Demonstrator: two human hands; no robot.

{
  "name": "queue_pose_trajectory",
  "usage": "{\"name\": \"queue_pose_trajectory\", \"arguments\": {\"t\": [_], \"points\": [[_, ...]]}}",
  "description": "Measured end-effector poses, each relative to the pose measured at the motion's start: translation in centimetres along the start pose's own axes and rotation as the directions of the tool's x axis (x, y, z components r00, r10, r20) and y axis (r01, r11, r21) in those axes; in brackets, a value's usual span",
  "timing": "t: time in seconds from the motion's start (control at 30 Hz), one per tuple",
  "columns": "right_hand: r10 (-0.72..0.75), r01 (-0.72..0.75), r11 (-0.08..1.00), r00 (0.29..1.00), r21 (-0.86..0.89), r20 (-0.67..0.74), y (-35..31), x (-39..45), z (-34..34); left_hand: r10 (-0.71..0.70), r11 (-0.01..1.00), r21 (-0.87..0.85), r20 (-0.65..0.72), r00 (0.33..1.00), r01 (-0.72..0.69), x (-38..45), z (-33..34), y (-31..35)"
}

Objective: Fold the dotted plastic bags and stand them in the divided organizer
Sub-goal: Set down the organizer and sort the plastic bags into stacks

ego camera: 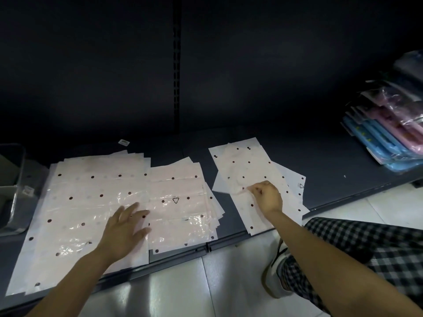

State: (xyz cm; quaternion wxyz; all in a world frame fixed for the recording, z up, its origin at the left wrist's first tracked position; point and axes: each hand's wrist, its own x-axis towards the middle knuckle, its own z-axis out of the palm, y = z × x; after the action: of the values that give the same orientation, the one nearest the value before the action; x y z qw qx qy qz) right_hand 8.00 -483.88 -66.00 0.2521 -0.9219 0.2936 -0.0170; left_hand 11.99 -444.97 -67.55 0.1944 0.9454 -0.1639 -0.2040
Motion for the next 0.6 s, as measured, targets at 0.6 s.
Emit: {"name": "queue_pose_trajectory", "arguments": {"t": [0.6], "points": [[-0.195, 0.191, 0.981, 0.962, 0.043, 0.191, -7.2, -2.3, 1.8, -0.534, 0.713, -0.635, -0.218, 0.817, 0.297, 1.3, -5.8, 1.1]]}}
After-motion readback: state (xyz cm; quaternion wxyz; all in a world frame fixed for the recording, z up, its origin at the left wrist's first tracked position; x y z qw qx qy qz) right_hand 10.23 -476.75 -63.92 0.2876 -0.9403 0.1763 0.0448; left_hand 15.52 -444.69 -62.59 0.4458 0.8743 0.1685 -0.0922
